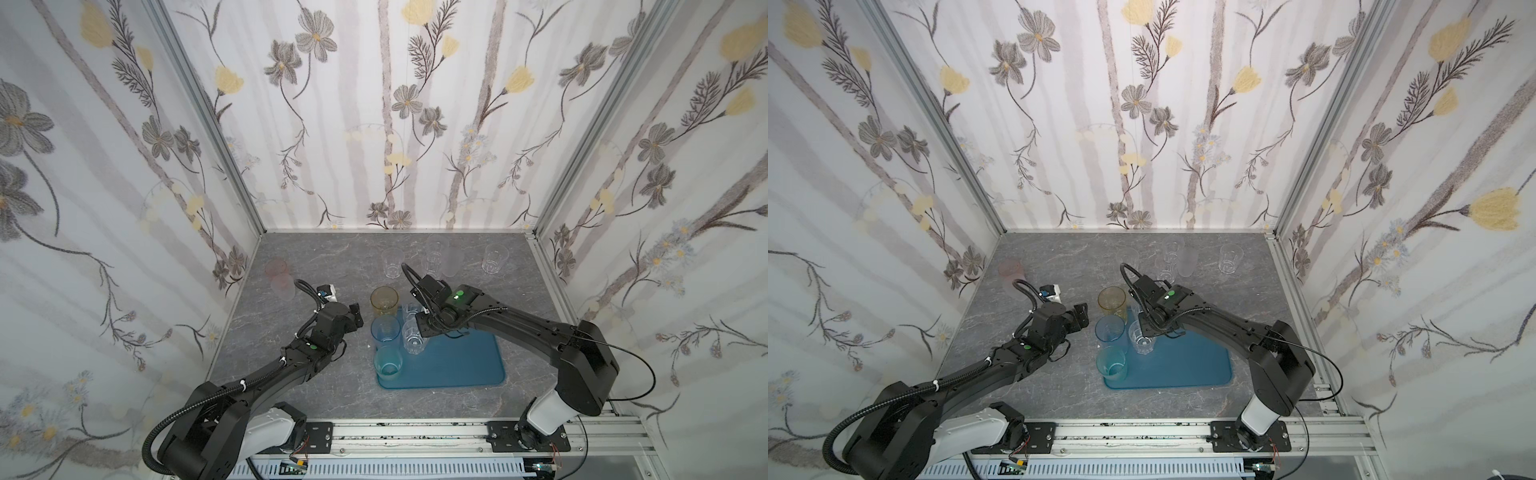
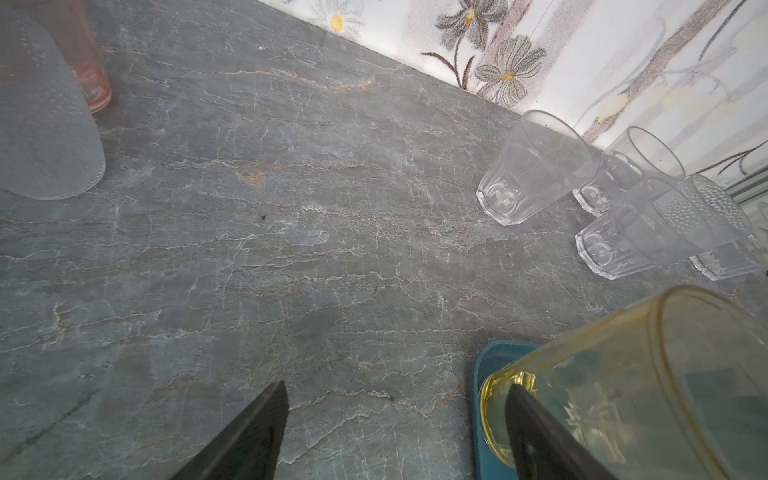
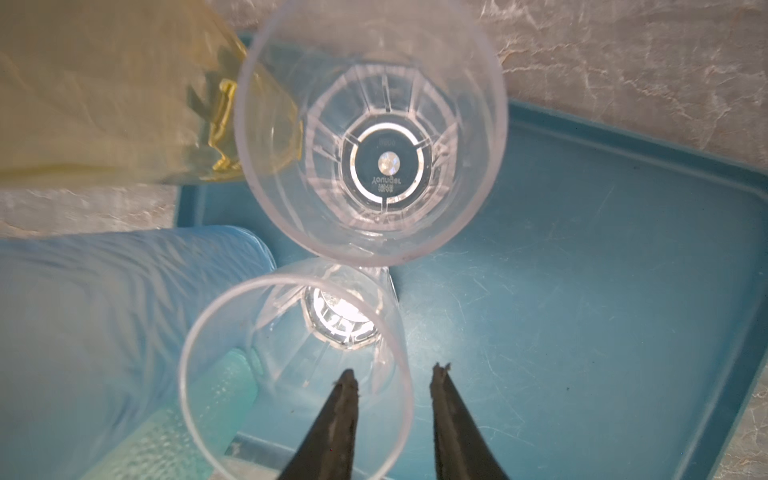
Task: Place the glasses into the tray
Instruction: 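Lower the second clear glass onto the tray beside the first, open right gripper, then move the right gripper back to the remaining clear glasses, then grasp a third clear glass with the right gripper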
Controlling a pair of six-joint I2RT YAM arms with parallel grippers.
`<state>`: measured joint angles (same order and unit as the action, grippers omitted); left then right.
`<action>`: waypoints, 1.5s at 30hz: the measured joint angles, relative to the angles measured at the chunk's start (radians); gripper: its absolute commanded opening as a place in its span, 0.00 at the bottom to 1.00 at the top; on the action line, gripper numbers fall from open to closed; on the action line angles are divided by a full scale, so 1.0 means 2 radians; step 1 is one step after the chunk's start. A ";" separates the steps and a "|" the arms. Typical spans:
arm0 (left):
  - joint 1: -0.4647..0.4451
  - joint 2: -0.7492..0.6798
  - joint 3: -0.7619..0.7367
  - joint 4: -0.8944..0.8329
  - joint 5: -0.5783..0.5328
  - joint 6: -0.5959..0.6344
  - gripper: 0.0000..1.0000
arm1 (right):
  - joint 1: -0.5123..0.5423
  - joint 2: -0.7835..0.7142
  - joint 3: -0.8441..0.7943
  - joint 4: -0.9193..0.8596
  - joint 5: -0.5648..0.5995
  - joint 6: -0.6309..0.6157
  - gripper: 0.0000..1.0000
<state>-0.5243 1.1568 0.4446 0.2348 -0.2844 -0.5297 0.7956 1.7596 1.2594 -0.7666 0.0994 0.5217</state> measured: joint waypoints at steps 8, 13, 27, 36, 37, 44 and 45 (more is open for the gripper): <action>-0.027 -0.035 0.010 -0.015 -0.059 0.007 0.83 | -0.162 -0.046 -0.005 0.050 -0.019 -0.004 0.45; -0.060 -0.046 0.022 -0.018 -0.088 0.026 0.86 | -0.289 -0.028 -0.022 0.138 -0.052 0.027 0.47; -0.064 -0.105 0.001 -0.039 -0.093 0.051 0.88 | -0.447 0.113 0.061 0.245 -0.105 0.111 0.50; -0.063 -0.107 -0.006 -0.041 -0.082 0.052 0.88 | -0.469 0.193 0.117 0.247 -0.127 0.121 0.48; -0.063 -0.107 -0.006 -0.041 -0.081 0.052 0.88 | -0.471 0.201 0.124 0.246 -0.128 0.121 0.47; -0.061 -0.110 -0.013 -0.043 -0.079 0.051 0.88 | -0.469 0.241 0.136 0.246 -0.150 0.122 0.28; -0.061 -0.111 -0.014 -0.042 -0.078 0.051 0.88 | -0.469 0.242 0.135 0.246 -0.151 0.122 0.23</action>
<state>-0.6472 0.9348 0.4164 0.1501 -0.4412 -0.4267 -0.1432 2.2444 1.5303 -0.2741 -0.2024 0.7662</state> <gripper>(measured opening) 0.880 0.311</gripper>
